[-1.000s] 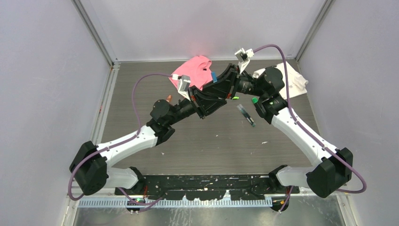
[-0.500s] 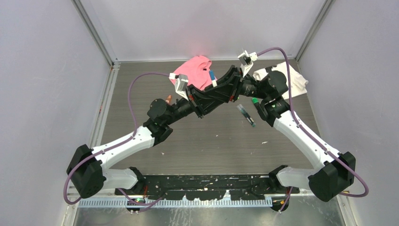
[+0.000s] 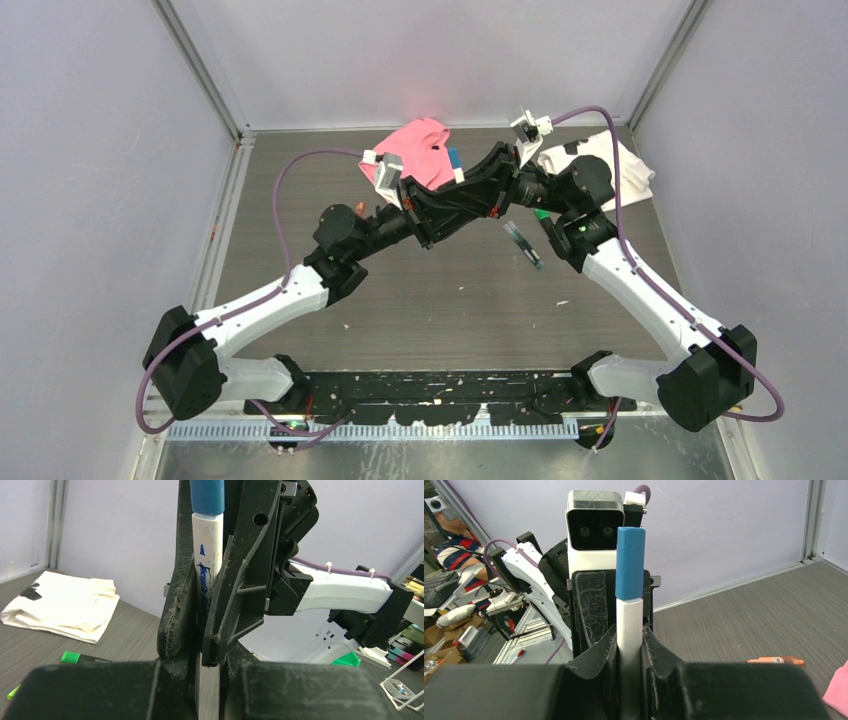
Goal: Insert the pens into the pen caps
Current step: Press the pen cap onto the pen.
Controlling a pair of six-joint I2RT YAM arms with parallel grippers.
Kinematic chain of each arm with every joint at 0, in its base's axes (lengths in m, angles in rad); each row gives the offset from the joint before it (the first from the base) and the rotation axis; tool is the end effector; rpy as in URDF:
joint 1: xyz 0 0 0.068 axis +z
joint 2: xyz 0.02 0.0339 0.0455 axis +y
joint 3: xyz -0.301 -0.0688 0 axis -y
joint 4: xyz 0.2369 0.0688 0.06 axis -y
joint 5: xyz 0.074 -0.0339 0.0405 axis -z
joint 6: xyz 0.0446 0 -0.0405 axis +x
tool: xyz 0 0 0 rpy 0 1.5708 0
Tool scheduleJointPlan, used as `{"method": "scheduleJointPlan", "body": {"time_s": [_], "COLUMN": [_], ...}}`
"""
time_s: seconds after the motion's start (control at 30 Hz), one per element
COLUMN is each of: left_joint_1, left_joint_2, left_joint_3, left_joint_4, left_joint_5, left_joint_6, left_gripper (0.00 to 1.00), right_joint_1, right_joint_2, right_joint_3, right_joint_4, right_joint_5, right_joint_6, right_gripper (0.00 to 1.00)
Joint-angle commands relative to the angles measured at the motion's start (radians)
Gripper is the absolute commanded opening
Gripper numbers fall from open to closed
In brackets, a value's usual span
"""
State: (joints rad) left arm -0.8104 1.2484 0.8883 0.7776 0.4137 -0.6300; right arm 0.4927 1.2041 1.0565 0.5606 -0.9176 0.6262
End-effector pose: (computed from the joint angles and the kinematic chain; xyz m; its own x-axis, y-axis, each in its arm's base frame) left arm 0.1748 -0.2098 0.4182 -0.3143 -0.4523 -0.8347 0.9054 0.1217 -0.4068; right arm 0.2016 0.1484 0.4596 -0.2575 0.2660 -0.9289 -0.9594 0.0438 0.2785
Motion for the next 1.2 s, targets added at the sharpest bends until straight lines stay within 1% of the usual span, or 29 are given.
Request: {"method": "scheduleJointPlan", "body": {"time_s": [0.0,0.07,0.13,0.23,0.33,0.43,0.63,0.73,0.8,0.87,0.93,0.97,1.07,1.17], "left_joint_1": [0.012,0.015,0.02,0.033,0.042,0.054,0.099,0.147,0.178,0.198,0.209,0.217,0.246,0.257], "left_joint_2": [0.006,0.008,0.007,-0.009,-0.047,-0.101,-0.25,-0.311,-0.326,-0.32,-0.296,-0.277,-0.205,-0.136], "left_joint_3": [0.058,0.052,0.04,0.007,-0.038,-0.071,-0.102,-0.043,0.011,0.07,0.146,0.18,0.25,0.287], "left_joint_4": [0.076,0.087,0.099,0.114,0.11,0.063,-0.055,-0.192,-0.246,-0.289,-0.354,-0.381,-0.38,-0.292], "left_joint_5": [0.006,0.0,-0.003,-0.002,0.0,0.024,0.111,0.168,0.193,0.179,0.136,0.113,0.099,0.118], "left_joint_6": [-0.029,-0.037,-0.054,-0.078,-0.091,-0.091,-0.092,-0.089,-0.079,-0.077,-0.081,-0.095,-0.19,-0.271], "left_gripper": [0.01,0.02,0.08,0.25,0.47,0.59,0.69,0.81,0.85,0.9,0.98,0.99,1.0,0.99], "right_joint_1": [0.014,0.015,0.014,0.008,0.003,0.0,-0.001,-0.001,-0.002,-0.002,-0.002,-0.001,-0.002,-0.002], "right_joint_2": [-0.011,-0.009,-0.006,-0.001,0.003,0.003,0.005,0.002,0.0,-0.004,-0.009,-0.011,-0.02,-0.029], "right_joint_3": [0.022,0.033,0.046,0.064,0.068,0.063,0.057,0.051,0.036,0.029,0.025,0.025,0.027,0.028], "right_joint_4": [0.0,0.002,0.008,0.004,-0.001,-0.001,-0.004,-0.013,-0.015,-0.024,-0.038,-0.045,-0.056,-0.066], "right_joint_5": [-0.076,-0.068,-0.063,-0.064,-0.061,-0.064,-0.066,-0.062,-0.048,-0.051,-0.051,-0.053,-0.06,-0.05], "right_joint_6": [-0.028,-0.017,-0.008,-0.003,-0.003,-0.004,-0.006,-0.007,-0.012,-0.018,-0.025,-0.028,-0.03,-0.02], "right_gripper": [0.01,0.01,0.01,0.01,0.01,0.01,0.01,0.01,0.01,0.01,0.01,0.01,0.01,0.01]}}
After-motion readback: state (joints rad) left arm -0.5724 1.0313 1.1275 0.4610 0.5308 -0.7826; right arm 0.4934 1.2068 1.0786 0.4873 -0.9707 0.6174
